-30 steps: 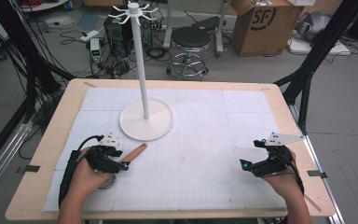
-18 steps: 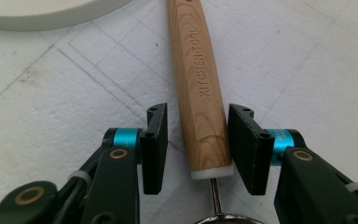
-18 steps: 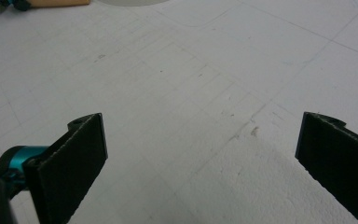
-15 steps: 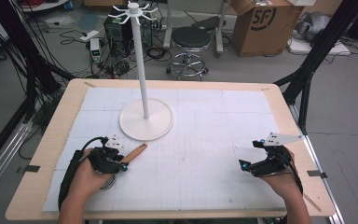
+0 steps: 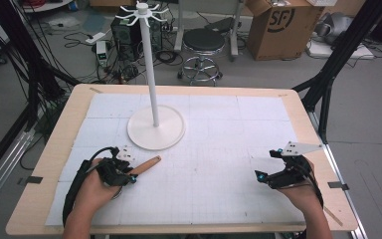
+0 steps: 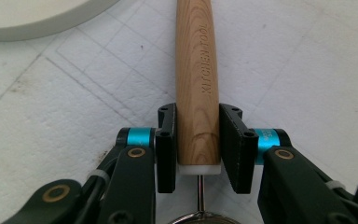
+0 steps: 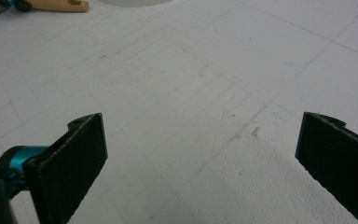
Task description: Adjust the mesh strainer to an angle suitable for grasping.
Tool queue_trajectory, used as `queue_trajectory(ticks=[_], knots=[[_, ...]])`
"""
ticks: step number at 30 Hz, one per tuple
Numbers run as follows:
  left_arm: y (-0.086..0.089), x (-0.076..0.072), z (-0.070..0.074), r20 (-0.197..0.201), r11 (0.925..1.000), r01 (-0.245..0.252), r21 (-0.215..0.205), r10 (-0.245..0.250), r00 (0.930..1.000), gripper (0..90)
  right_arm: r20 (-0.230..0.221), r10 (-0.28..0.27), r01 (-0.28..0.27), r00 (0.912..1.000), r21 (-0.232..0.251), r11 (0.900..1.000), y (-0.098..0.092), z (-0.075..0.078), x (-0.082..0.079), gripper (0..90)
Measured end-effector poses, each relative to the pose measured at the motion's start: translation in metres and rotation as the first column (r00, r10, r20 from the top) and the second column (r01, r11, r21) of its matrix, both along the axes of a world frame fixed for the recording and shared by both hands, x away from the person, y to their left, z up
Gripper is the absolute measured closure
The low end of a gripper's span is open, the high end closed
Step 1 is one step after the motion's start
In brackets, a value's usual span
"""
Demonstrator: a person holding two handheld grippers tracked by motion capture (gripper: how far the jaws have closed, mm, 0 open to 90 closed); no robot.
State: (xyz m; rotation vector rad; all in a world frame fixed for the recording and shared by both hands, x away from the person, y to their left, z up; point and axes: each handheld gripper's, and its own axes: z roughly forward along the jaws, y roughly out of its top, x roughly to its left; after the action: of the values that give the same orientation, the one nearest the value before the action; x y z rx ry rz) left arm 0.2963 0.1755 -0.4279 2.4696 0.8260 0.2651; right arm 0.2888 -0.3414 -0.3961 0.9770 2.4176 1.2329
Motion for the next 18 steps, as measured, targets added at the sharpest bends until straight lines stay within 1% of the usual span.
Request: queue_trajectory(ticks=[2,5,9,13,16,18], knots=[[-0.001,0.000,0.000,-0.008,0.9996,0.019,-0.022,-0.019,0.9998,69.5,0.003,0.005,-0.005,1.0000,0.001,1.000,0.000,0.000,0.000,0.8],[-0.005,-0.002,0.001,-0.007,0.9990,0.032,-0.032,-0.032,0.9995,69.7,0.002,0.005,-0.005,1.0000,0.002,1.000,0.000,0.000,0.001,0.8],[-0.013,-0.003,0.002,-0.009,0.9970,0.070,-0.033,-0.070,0.9975,69.8,-0.001,0.005,-0.005,1.0000,0.003,1.000,0.000,-0.001,0.001,0.8],[-0.022,-0.004,0.002,-0.008,0.9947,0.098,-0.033,-0.098,0.9951,69.8,0.002,0.007,-0.007,1.0000,0.004,1.000,0.000,0.000,0.001,0.8],[-0.027,-0.005,0.002,-0.006,0.9939,0.105,-0.034,-0.106,0.9944,69.8,-0.002,0.006,-0.006,1.0000,0.003,1.000,0.001,-0.001,0.000,0.8],[-0.027,-0.004,0.002,-0.013,0.9938,0.106,-0.034,-0.106,0.9943,69.4,-0.005,0.007,-0.007,1.0000,0.003,1.000,0.001,-0.001,0.000,0.8]])
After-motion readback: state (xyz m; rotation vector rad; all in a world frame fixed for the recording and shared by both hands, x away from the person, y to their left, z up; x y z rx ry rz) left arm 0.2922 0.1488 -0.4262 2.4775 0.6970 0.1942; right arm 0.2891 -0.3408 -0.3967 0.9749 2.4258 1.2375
